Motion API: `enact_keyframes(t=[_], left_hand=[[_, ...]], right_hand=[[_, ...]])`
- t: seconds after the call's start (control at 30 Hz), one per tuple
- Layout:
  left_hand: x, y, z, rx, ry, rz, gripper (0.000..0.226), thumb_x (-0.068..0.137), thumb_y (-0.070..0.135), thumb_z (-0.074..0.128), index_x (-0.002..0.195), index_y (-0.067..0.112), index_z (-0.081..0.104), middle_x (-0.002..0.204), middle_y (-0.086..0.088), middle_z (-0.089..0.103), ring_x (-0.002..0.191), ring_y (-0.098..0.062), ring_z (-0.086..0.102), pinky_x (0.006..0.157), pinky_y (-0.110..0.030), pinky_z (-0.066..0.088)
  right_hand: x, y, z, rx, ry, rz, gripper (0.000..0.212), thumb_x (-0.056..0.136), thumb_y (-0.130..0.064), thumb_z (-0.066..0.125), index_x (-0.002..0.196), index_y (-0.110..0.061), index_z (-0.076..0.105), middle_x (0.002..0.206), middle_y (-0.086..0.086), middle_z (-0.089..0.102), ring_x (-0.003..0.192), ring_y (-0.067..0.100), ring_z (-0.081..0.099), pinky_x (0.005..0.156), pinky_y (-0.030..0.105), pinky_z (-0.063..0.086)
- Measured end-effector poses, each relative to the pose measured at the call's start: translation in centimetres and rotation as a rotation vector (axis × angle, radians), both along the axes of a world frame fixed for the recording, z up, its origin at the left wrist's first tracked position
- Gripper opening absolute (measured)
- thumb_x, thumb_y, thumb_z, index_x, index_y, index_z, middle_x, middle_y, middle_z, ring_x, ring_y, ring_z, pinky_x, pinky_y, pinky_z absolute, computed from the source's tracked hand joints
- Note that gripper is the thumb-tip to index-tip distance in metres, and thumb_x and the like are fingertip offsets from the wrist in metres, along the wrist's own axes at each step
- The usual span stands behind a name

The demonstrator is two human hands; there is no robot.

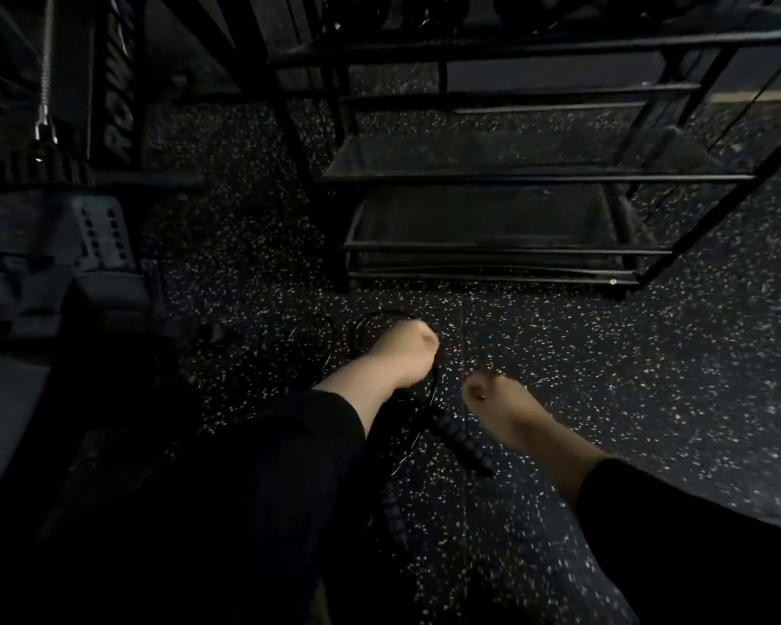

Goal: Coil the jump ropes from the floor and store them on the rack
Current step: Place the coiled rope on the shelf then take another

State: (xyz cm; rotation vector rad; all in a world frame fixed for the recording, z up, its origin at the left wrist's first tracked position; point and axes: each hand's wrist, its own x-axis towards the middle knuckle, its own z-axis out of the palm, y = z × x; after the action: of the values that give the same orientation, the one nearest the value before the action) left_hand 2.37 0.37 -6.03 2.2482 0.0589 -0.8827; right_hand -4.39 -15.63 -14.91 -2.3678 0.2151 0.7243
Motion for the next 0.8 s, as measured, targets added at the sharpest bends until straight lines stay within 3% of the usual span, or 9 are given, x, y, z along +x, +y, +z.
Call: enact_keyframes(t=[0.07, 0.17, 0.3, 0.4, 0.5, 0.63, 0.7, 0.8], left_hand=[[-0.9, 1.2, -2.8, 0.111, 0.021, -0.011, 0.027, 0.1, 0.011, 0.04, 0.099, 0.008, 0.067, 0.101, -0.013, 0.07, 0.09, -0.03, 0.068, 0.075, -0.039, 0.054], [-3.3, 3.2, -7.3, 0.292, 0.119, -0.026, 0.027, 0.099, 0.011, 0.042, 0.109, 0.002, 0.066, 0.114, -0.018, 0.07, 0.102, -0.037, 0.069, 0.083, -0.042, 0.057], [-8.2, 4.8, -12.6, 0.387, 0.288, -0.072, 0.033, 0.1, 0.02, 0.047, 0.132, 0.011, 0.052, 0.132, -0.013, 0.062, 0.117, -0.032, 0.062, 0.098, -0.041, 0.051], [-11.5, 5.2, -16.1, 0.386, 0.428, -0.066, 0.042, 0.102, 0.023, 0.038, 0.143, 0.017, 0.038, 0.143, -0.015, 0.055, 0.128, -0.033, 0.055, 0.108, -0.041, 0.044], [-13.1, 5.3, -19.0, 0.373, 0.511, -0.083, 0.048, 0.1, 0.028, 0.042, 0.147, 0.021, 0.035, 0.146, -0.02, 0.053, 0.133, -0.036, 0.051, 0.112, -0.041, 0.041], [-12.5, 4.6, -19.9, 0.362, 0.545, -0.11, 0.055, 0.099, 0.033, 0.053, 0.151, 0.017, 0.044, 0.155, -0.015, 0.046, 0.142, -0.035, 0.044, 0.117, -0.038, 0.037], [-12.1, 4.5, -20.0, 0.355, 0.547, -0.096, 0.052, 0.103, 0.028, 0.052, 0.151, 0.011, 0.045, 0.157, -0.016, 0.043, 0.144, -0.033, 0.042, 0.118, -0.036, 0.035], [-12.2, 4.9, -20.8, 0.341, 0.518, 0.043, 0.048, 0.101, 0.031, 0.056, 0.144, 0.01, 0.054, 0.151, -0.014, 0.051, 0.138, -0.03, 0.05, 0.114, -0.033, 0.039]], right_hand=[[-1.4, -0.1, -3.3, -0.064, 0.098, 0.035, 0.026, 0.104, -0.028, 0.046, 0.117, -0.012, 0.062, 0.114, 0.014, 0.067, 0.097, 0.027, 0.064, 0.08, 0.033, 0.05], [-3.0, 0.4, -6.7, -0.123, 0.197, 0.129, 0.043, 0.104, -0.034, 0.048, 0.144, -0.017, 0.052, 0.143, 0.012, 0.052, 0.129, 0.033, 0.051, 0.106, 0.038, 0.043], [-3.7, 2.2, -7.8, -0.173, 0.304, 0.268, 0.047, 0.104, -0.037, 0.046, 0.15, -0.042, 0.041, 0.158, 0.002, 0.027, 0.141, 0.035, 0.035, 0.115, 0.049, 0.038], [-4.1, 3.3, -7.9, -0.196, 0.383, 0.355, 0.051, 0.105, -0.026, 0.039, 0.152, -0.046, 0.034, 0.166, 0.0, 0.008, 0.148, 0.046, 0.019, 0.117, 0.063, 0.03], [-4.4, 3.4, -8.1, -0.227, 0.429, 0.343, 0.063, 0.104, -0.013, 0.032, 0.156, -0.049, 0.026, 0.17, 0.0, -0.009, 0.152, 0.048, 0.008, 0.118, 0.066, 0.022], [-4.6, 2.9, -8.5, -0.205, 0.437, 0.331, 0.066, 0.103, -0.016, 0.037, 0.156, -0.051, 0.019, 0.168, 0.001, 0.001, 0.15, 0.046, 0.014, 0.118, 0.065, 0.023], [-4.5, 3.0, -8.5, -0.206, 0.427, 0.325, 0.06, 0.103, -0.019, 0.041, 0.154, -0.047, 0.025, 0.157, 0.007, 0.02, 0.142, 0.039, 0.027, 0.116, 0.06, 0.032], [-4.3, 3.4, -8.4, -0.185, 0.398, 0.281, 0.045, 0.102, -0.022, 0.047, 0.145, -0.035, 0.045, 0.139, 0.007, 0.032, 0.128, 0.031, 0.042, 0.111, 0.047, 0.041]])
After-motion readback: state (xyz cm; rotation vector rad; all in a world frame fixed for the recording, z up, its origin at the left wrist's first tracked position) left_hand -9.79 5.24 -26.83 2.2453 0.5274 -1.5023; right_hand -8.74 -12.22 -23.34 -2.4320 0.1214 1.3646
